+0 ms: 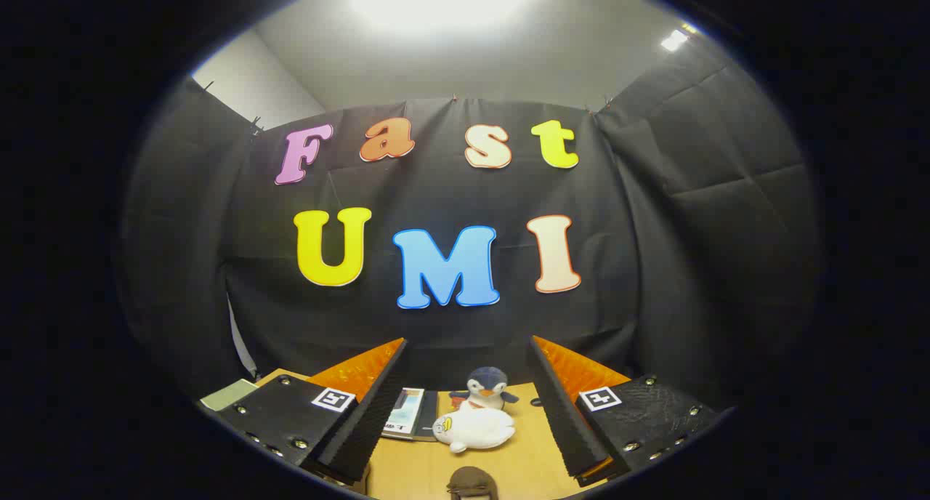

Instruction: Open the storage box then place both shoes into the box .Put the left shoe in first, then the right shoe, with the right side of both shoes facing outward in a uniform manner.

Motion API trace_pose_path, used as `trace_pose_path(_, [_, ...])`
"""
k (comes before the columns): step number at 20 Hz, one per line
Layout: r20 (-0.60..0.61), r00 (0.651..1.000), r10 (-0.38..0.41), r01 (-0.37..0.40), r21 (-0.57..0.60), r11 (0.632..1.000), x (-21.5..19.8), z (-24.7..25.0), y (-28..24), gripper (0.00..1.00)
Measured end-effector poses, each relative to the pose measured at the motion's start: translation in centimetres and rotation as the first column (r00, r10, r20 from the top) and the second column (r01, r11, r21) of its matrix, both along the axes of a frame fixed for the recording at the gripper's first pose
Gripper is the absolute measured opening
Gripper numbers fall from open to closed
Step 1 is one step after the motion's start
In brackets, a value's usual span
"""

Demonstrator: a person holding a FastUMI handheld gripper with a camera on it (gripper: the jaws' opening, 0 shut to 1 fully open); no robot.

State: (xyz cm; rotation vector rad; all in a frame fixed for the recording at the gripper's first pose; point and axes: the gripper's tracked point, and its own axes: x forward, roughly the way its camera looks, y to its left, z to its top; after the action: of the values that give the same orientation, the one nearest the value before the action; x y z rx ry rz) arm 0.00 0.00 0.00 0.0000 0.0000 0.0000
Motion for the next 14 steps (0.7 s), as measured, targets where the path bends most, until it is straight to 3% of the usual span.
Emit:
trace_pose_path(9, [-0.062,0.998,-0.003,0.004,0.011,1.0,1.4,-1.2,0.3,0.96])
trace_pose_path(14, [-0.028,0.999,-0.019,0.019,0.008,1.0,1.6,-0.1,0.1,0.96])
